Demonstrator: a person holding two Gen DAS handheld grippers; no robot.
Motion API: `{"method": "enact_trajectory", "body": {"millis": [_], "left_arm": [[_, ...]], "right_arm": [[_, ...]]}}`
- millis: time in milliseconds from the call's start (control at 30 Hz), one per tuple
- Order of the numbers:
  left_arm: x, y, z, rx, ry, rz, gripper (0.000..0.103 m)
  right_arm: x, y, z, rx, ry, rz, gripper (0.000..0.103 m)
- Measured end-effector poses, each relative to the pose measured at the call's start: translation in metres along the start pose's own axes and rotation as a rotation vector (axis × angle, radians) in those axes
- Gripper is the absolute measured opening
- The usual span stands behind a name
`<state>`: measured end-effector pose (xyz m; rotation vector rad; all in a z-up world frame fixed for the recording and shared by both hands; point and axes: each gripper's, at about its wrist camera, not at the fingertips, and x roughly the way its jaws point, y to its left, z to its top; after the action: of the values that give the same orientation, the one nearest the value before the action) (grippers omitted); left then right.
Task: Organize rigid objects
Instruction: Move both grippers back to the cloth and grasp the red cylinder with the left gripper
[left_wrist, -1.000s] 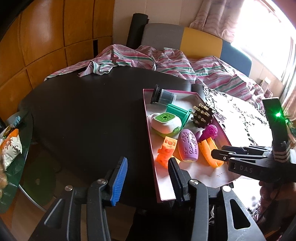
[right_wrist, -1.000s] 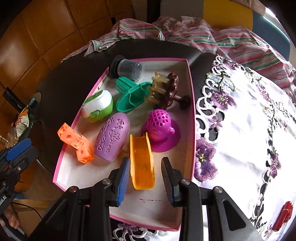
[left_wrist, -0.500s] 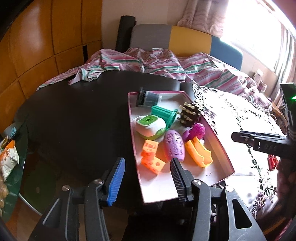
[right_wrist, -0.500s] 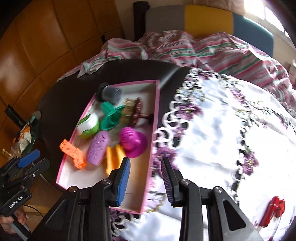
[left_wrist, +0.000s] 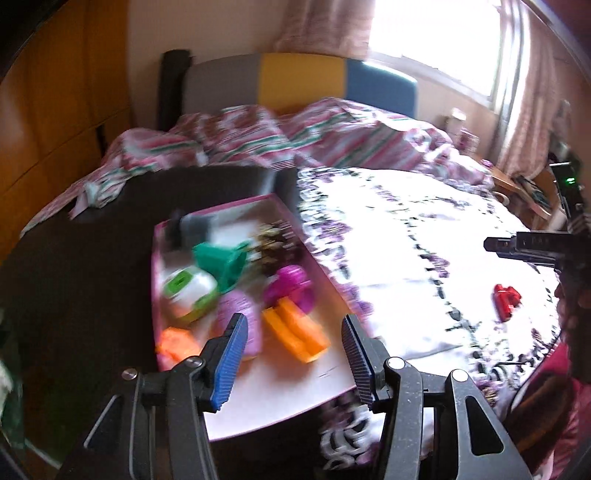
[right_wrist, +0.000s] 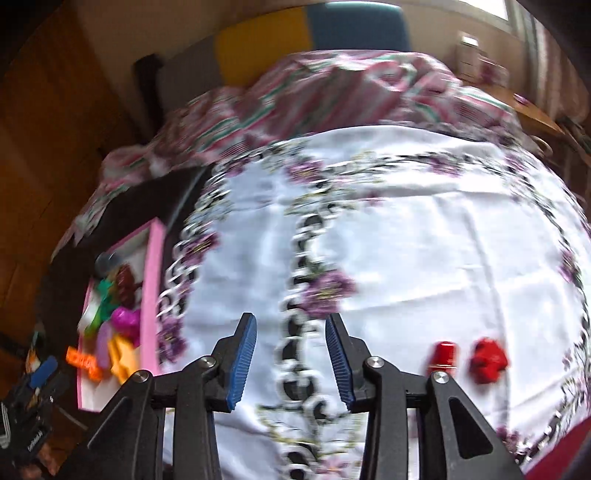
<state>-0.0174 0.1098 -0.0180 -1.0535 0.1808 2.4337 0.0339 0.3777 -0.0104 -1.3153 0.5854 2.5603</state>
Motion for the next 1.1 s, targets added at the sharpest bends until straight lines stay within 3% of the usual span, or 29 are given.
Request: {"method": "enact_trajectory", "body": {"millis": [267,400,467,633,933,1100], "left_arm": [[0.037,-0.077,0.019,0.138,0.080,-0.201,0.056],[0.063,-0.124,0.023,0.183,0.144,-0.305,0.056],[0.075,-0.144,0.025,0.182,0.173,-0.366,0.056],[0.105,-0.204,0.025,0.272,0.223,-0.476,0.055],[0.146,-0.270,0.022,0.354,0.307,-0.510,0.054],[0.161,-0.293,0.024,0.369,0.297,-0.482,0.054]], "right_arm": [[-0.022,-0.108,0.000,0.287,-0.074,-0.051,0.043],[-0.028,-0.144,-0.010,0.464,-0.131,0.070,0.043],[-0.036,-0.148,-0.014,0.491,-0.187,0.089,0.043],[-0.041,-0.153,-0.017,0.527,-0.234,0.160,0.043],[-0.041,-0.157,-0.019,0.543,-0.260,0.210,0.043],[-0.043,-0.159,-0.021,0.557,-0.276,0.227,0.043]]}}
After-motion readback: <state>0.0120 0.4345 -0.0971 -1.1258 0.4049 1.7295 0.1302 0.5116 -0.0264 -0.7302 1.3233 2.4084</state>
